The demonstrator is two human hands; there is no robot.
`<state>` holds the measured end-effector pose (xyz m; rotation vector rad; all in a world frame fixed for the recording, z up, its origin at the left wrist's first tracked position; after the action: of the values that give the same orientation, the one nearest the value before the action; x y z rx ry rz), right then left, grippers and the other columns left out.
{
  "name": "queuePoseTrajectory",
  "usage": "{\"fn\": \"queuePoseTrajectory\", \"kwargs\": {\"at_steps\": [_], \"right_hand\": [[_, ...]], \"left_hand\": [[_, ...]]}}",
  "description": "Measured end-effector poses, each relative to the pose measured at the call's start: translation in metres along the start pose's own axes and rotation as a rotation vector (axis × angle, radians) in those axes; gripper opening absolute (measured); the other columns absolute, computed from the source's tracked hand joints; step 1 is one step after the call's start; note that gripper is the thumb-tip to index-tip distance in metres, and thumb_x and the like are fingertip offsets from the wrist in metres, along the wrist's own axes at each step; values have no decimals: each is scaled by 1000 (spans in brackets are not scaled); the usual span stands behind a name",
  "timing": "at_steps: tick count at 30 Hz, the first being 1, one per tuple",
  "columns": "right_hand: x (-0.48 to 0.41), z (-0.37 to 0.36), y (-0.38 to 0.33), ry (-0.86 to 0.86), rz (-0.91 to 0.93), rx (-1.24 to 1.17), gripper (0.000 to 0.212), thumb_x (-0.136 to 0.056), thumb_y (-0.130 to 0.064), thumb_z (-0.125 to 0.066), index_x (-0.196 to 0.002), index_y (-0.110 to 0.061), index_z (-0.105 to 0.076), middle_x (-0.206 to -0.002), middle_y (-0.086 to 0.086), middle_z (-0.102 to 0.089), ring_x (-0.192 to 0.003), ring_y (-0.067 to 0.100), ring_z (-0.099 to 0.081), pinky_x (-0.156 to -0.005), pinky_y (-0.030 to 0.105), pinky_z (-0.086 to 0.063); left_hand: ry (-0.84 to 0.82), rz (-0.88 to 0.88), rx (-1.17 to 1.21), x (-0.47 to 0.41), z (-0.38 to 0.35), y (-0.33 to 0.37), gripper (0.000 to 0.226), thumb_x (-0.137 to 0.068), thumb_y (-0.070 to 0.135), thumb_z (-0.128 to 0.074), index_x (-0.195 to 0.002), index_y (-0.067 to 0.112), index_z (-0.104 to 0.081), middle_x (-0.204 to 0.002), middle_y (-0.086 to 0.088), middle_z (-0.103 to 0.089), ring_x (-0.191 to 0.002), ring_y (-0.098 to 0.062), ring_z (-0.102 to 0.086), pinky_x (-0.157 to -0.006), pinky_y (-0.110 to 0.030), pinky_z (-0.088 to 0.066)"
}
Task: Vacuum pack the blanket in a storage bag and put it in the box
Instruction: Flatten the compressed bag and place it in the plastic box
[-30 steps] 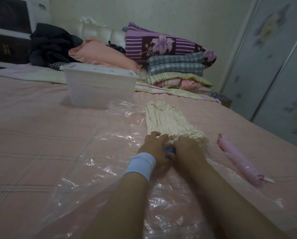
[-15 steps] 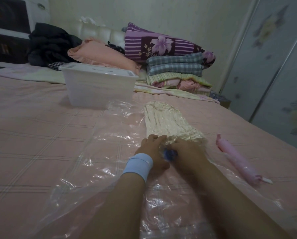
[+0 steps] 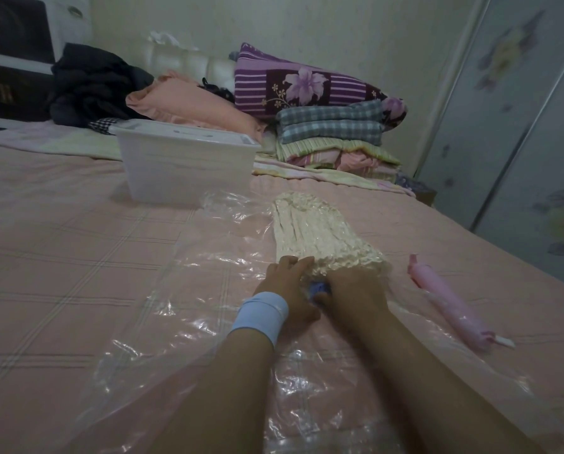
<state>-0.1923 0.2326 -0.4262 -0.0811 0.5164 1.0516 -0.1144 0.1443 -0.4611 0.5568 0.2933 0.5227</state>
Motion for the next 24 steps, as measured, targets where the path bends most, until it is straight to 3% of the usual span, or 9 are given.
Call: {"fn": "queuePoseTrajectory", "kwargs": {"at_steps": [3,7,12,15,21,24], "right_hand": [[1,2,-1,2,5,-4,38,-85,-56,-63,-102,-22,-66,-100,0,-68,-93,24,-65,-71,32,-38],[2,-4,-4,-82,104,-74,26,-85,-41,-60,-108,-28,-66,-103,-5,-62,-94,22,-64,-69,30,-40],[0,-1,-1,-38,-27,-19,33,-86,-48,-62,-103,-21,-71,-101,3,-71,-95,25,-66,-74,31,-44],[1,0,-4,-2,30,-50,29,-86,-43,-64,-105,-21,-67,-103,2,-68,-96,26,-65,-76,34,-46],[2,-3,-2,-11,48,-40,12,-67,-24,-81,-76,-23,-72,-71,1,-66,-64,26,-66,-55,30,-44],[3,-3,-5,-27,35,-53,16,-83,-29,-67,-95,-20,-70,-91,3,-68,-85,27,-66,-72,35,-47]], "left_hand": [[18,0,17,1,1,0,93,-73,43,-71,-150,39,-20,-152,5,-18,-140,-25,-20,-111,-41,-35],[-7,0,-7,0,0,-1,102,-68,39,-77,-150,40,-17,-152,5,-17,-139,-25,-20,-111,-42,-36],[0,2,-11,-1,-2,0,100,-69,42,-75,-150,40,-16,-151,5,-17,-139,-26,-19,-111,-41,-35],[11,-2,-1,-1,-1,0,97,-71,41,-74,-150,39,-17,-152,3,-17,-140,-26,-19,-111,-40,-32],[-15,-1,-29,-3,-4,-1,107,-66,40,-81,-150,40,-15,-152,4,-16,-139,-26,-18,-111,-41,-35],[-10,-2,-24,-3,-3,-1,106,-67,40,-81,-150,41,-15,-152,4,-16,-140,-26,-18,-112,-41,-34]]}}
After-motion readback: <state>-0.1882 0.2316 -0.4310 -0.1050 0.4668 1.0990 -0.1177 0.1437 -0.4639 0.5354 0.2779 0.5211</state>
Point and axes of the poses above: each hand's wrist, its own x-axis away from the middle knuckle, its own z-axis out of the back of the hand, y = z × x, the point moved 8 cm from there along -x, towards the middle knuckle
